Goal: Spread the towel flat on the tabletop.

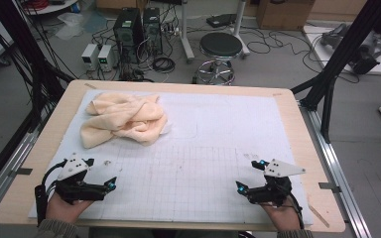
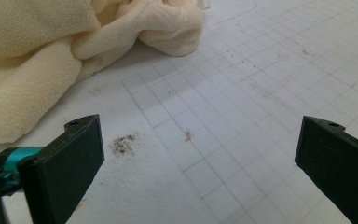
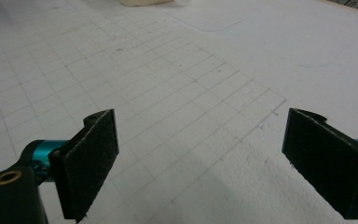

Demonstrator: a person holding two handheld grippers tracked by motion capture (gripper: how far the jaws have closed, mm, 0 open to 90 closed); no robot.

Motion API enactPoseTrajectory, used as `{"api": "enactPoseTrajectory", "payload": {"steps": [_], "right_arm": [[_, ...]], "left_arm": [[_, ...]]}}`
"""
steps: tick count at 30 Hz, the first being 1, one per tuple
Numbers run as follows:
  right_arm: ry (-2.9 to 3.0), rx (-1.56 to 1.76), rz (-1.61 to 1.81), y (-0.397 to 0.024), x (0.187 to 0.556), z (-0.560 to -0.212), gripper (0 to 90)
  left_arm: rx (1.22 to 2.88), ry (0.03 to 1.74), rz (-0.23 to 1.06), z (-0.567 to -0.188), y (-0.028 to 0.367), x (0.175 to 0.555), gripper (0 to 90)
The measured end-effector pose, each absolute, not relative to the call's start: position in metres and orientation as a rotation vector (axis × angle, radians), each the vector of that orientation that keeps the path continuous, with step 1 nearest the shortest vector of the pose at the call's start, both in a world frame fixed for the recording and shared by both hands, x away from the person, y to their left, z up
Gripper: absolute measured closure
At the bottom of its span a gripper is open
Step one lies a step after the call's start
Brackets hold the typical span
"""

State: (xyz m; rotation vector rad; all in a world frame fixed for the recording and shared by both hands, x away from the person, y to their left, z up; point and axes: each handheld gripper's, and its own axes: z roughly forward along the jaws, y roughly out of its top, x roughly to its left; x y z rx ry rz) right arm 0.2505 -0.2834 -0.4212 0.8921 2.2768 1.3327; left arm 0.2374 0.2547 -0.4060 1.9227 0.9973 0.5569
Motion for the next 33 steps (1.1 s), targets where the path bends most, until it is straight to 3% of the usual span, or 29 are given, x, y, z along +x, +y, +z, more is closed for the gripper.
{"api": "enactPoseTrajectory", "payload": {"steps": [33], "right_arm": [[2.269, 0.891, 1.363, -0.28, 0.2434, -0.4184, 9.9]], "left_arm": [[1.924, 0.956, 0.552, -0.405, 0.2524, 0.2351, 1.8]]}}
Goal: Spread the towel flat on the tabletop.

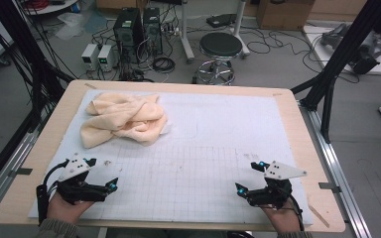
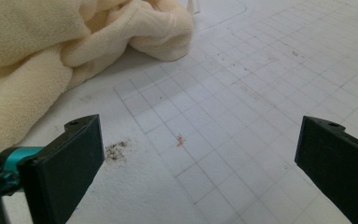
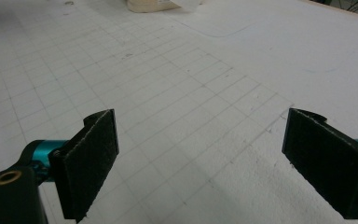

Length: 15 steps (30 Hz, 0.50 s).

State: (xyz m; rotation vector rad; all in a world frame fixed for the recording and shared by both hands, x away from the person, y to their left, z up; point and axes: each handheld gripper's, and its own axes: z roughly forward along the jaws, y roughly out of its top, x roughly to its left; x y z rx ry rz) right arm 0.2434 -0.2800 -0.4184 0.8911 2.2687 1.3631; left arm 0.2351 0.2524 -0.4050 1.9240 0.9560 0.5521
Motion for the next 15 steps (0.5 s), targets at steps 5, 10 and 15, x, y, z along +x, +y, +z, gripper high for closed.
{"api": "enactPoseTrajectory", "payload": {"steps": [5, 10, 15], "right_arm": [[2.271, 0.885, 1.358, -0.28, 0.2443, -0.4188, 9.9], [2.266, 0.878, 1.366, -0.2793, 0.2444, -0.4184, 9.9], [2.271, 0.872, 1.371, -0.2782, 0.2448, -0.4187, 9.9]], "left_arm": [[1.921, 0.955, 0.55, -0.4051, 0.2523, 0.2349, 1.8], [1.921, 0.951, 0.547, -0.405, 0.2515, 0.2353, 1.9], [1.923, 0.944, 0.542, -0.4041, 0.2504, 0.2357, 1.9]]}}
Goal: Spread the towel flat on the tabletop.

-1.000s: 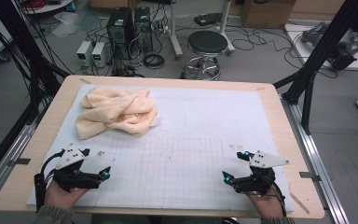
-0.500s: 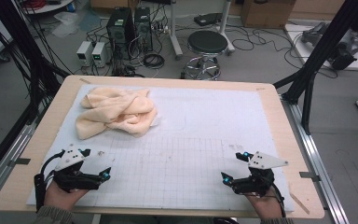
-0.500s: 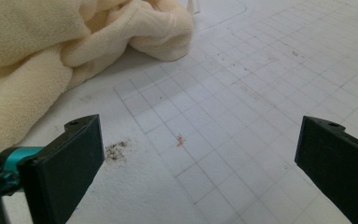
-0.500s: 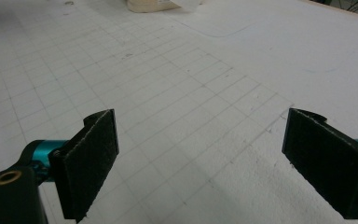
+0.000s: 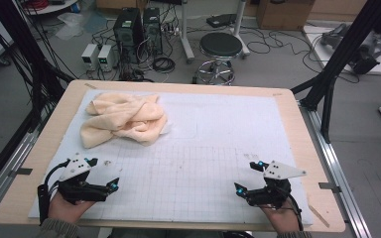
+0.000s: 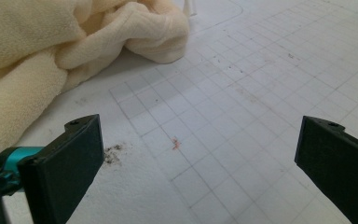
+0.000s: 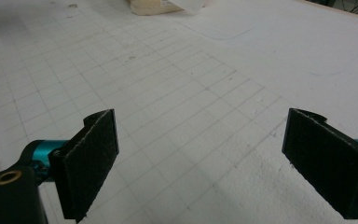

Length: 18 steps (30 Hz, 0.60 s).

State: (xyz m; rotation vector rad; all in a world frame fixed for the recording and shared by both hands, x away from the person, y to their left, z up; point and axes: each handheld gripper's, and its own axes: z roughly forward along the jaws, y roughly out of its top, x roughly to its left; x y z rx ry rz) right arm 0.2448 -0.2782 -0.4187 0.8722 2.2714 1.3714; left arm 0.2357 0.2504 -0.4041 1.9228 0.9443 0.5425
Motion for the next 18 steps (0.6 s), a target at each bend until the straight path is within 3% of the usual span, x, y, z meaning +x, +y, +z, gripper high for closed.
{"api": "enactPoseTrajectory", "payload": {"steps": [8, 11, 12, 18], "right_arm": [[2.266, 0.882, 1.376, -0.28, 0.245, -0.418, 9.9], [2.259, 0.881, 1.38, -0.28, 0.245, -0.417, 9.9], [2.258, 0.88, 1.383, -0.281, 0.245, -0.416, 9.9], [2.251, 0.881, 1.383, -0.283, 0.245, -0.415, 9.9]], "left_arm": [[1.899, 0.929, 0.549, -0.394, 0.248, 0.246, 3.1], [1.898, 0.918, 0.532, -0.386, 0.248, 0.259, 6.2], [1.905, 0.908, 0.539, -0.384, 0.249, 0.264, 11.9], [1.898, 0.936, 0.572, -0.371, 0.251, 0.303, 12.6]]}}
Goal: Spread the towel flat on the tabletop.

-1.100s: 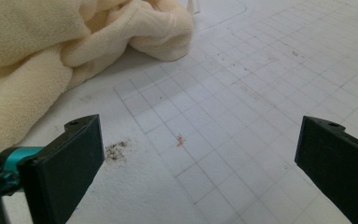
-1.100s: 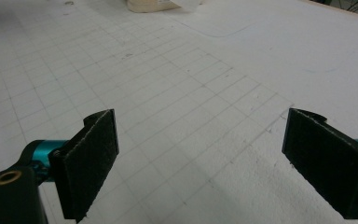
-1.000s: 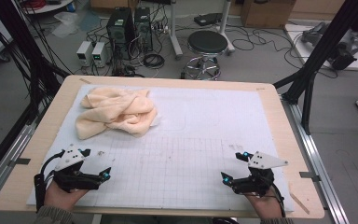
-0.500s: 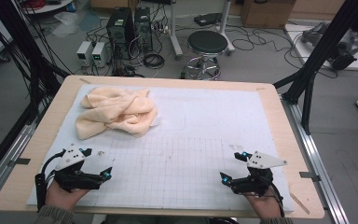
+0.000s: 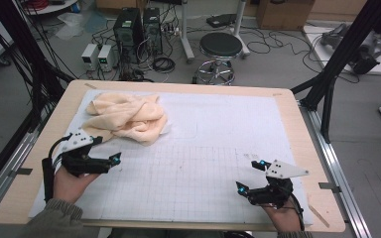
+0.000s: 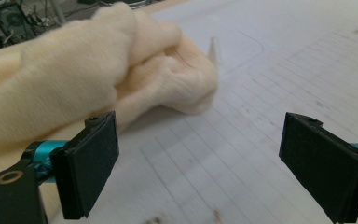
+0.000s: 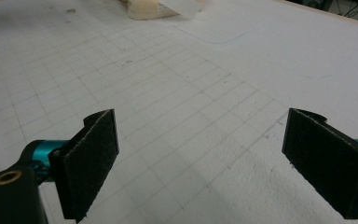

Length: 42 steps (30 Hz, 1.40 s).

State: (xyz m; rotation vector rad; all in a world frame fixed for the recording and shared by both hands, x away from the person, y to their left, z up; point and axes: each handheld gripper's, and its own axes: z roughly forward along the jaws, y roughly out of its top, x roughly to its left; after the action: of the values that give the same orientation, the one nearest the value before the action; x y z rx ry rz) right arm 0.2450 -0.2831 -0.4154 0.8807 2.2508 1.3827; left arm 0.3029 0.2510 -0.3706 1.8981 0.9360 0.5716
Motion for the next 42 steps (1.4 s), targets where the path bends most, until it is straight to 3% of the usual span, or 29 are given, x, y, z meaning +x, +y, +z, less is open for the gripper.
{"api": "enactPoseTrajectory", "payload": {"steps": [14, 18, 28, 34, 38, 42], "right_arm": [[2.244, 0.878, 1.396, -0.288, 0.244, -0.414, 9.9], [2.246, 0.881, 1.4, -0.289, 0.243, -0.415, 9.9], [2.255, 0.891, 1.388, -0.295, 0.239, -0.417, 9.9], [2.262, 0.886, 1.39, -0.292, 0.239, -0.416, 9.9], [2.276, 0.87, 1.39, -0.289, 0.241, -0.416, 9.9], [2.277, 0.857, 1.393, -0.289, 0.241, -0.415, 9.9]], "left_arm": [[1.852, 1.045, 0.629, -0.341, 0.259, 0.389, 18.3], [1.834, 1.095, 0.585, -0.355, 0.259, 0.409, 26.3], [1.981, 1.142, 0.505, -0.398, 0.241, 0.432, 33.2], [2.035, 1.174, 0.538, -0.411, 0.234, 0.431, 45.3], [2.071, 1.173, 0.571, -0.412, 0.229, 0.43, 61.3], [2.063, 1.179, 0.567, -0.409, 0.229, 0.429, 67.8]]}}
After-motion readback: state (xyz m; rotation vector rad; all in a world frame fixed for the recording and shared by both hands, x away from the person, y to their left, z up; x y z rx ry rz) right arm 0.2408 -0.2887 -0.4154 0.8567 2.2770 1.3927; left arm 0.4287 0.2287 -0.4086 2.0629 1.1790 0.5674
